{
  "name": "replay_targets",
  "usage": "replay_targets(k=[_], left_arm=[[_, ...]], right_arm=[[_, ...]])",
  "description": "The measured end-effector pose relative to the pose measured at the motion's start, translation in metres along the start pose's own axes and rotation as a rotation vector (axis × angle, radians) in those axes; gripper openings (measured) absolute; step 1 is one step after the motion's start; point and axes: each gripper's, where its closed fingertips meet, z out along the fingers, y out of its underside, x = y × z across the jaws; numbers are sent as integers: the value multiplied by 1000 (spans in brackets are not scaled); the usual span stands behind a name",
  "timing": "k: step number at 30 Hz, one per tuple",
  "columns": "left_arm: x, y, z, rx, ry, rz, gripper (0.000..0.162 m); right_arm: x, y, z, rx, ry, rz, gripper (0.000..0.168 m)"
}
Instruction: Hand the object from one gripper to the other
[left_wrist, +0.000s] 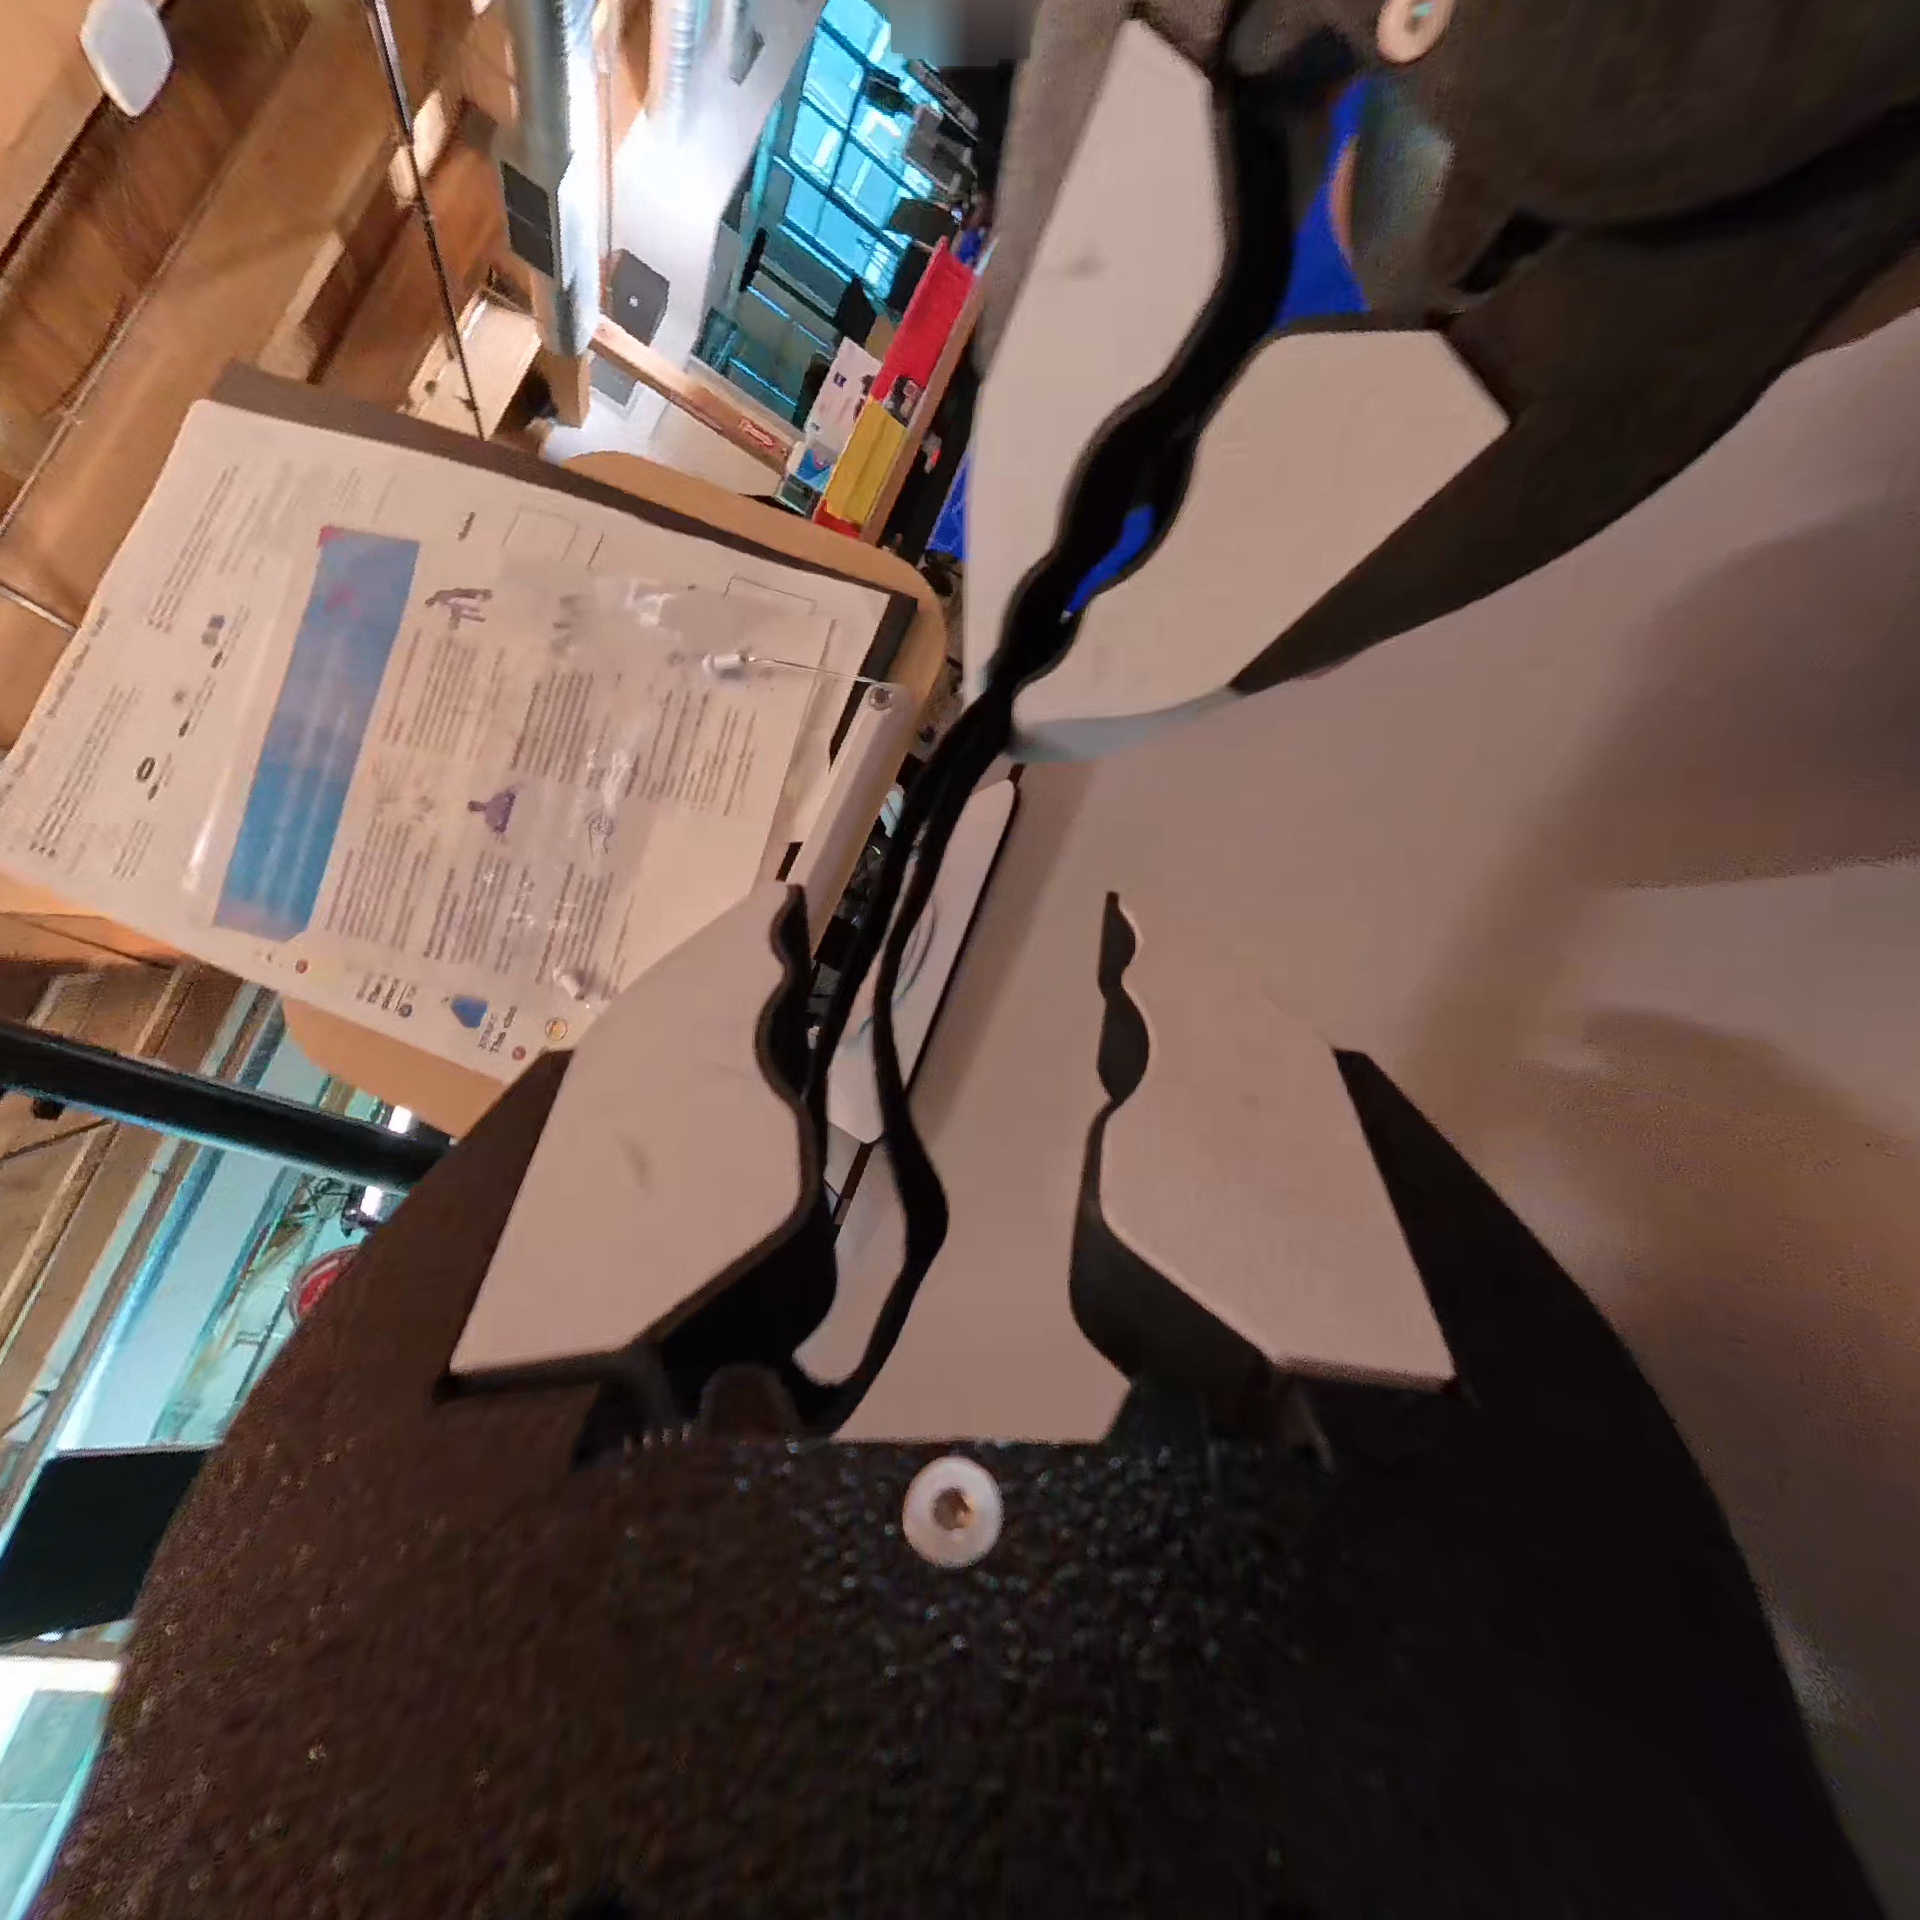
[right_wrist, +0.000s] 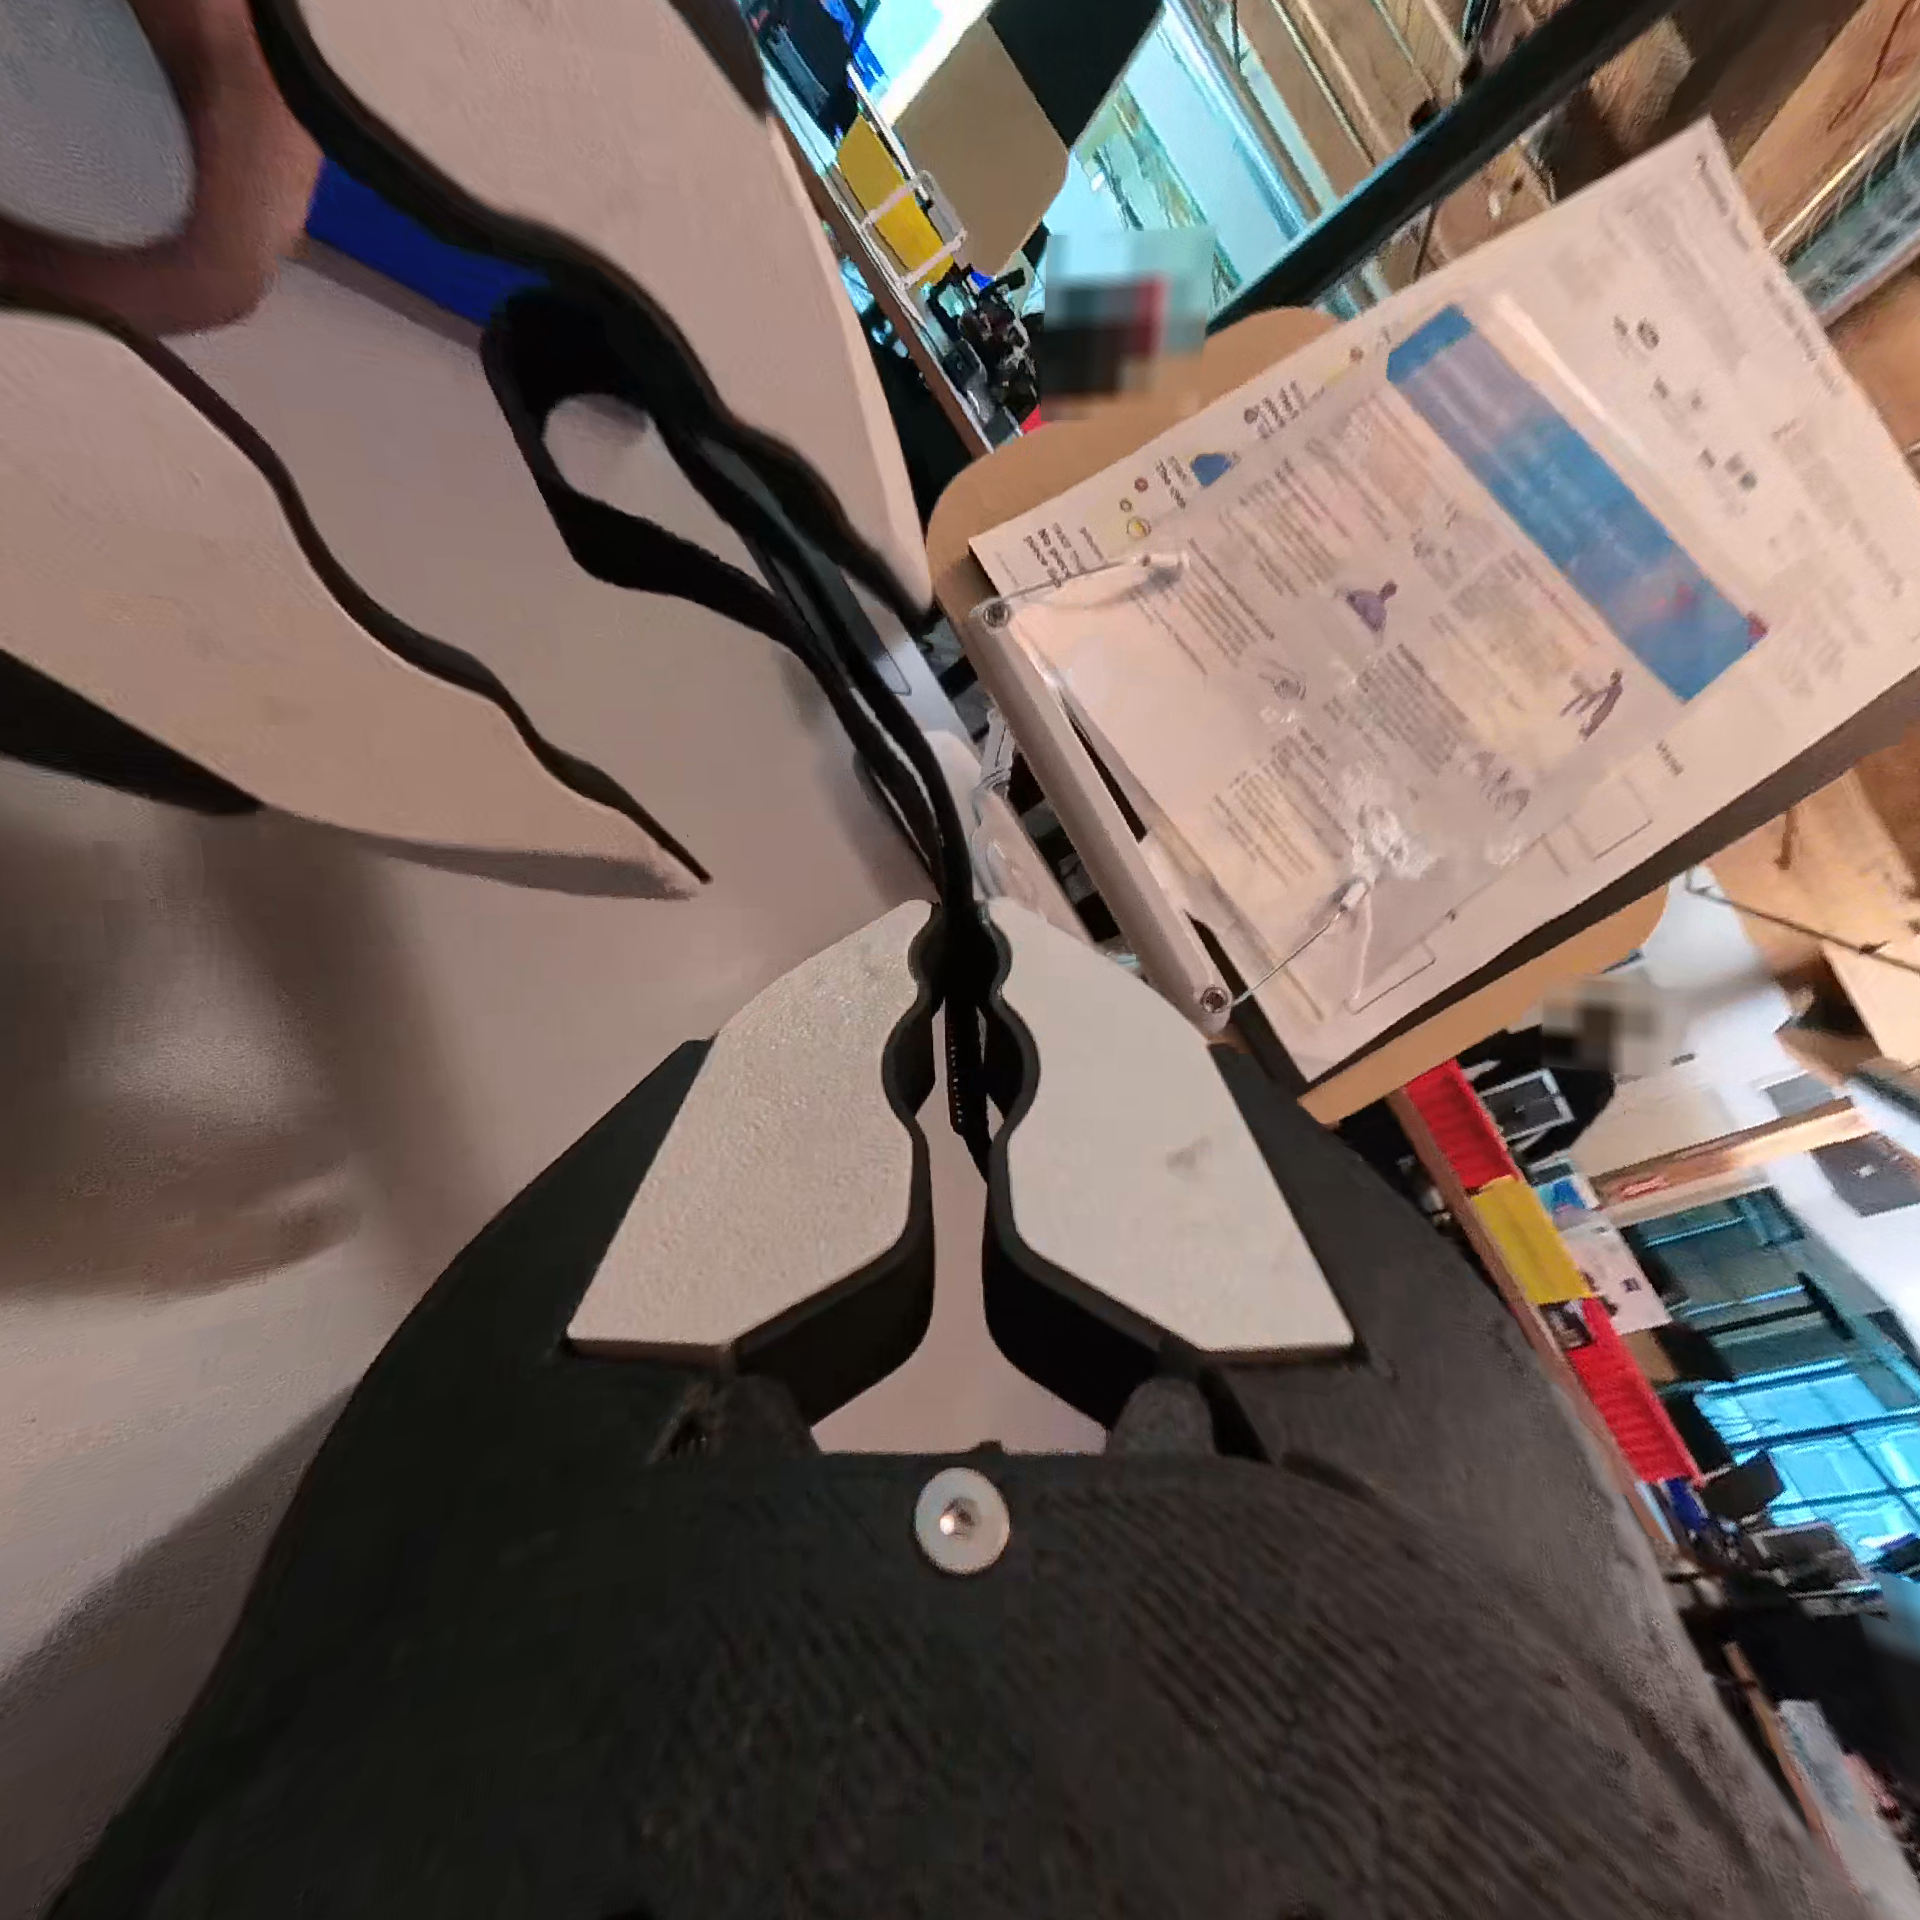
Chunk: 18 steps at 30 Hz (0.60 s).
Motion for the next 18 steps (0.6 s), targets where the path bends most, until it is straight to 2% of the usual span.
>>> replay_targets(k=[3,7,8,9,11,14,15,18], left_arm=[[0,4,3,-54,-27,64,45],[-4,7,3,-57,-62,47,5],[-4,8,3,-52,-44,9,5],[-5,9,3,-46,-35,-63,4],[-15,13,2,-26,-52,-249,4],[-29,12,-2,110,-11,-633,4],[-33,6,-5,194,33,-780,4],[-41,-14,-18,454,207,-1114,4]], right_arm=[[-4,-10,-2,35,-15,-15,4],[-7,-12,-2,55,-37,6,5],[-6,-13,-2,74,-37,31,5],[-1,-15,-3,114,-13,70,13],[18,-21,-9,220,49,258,42],[36,-23,-14,341,-46,682,68],[37,-25,-15,378,-107,791,70],[15,-38,-17,467,-389,995,56]])
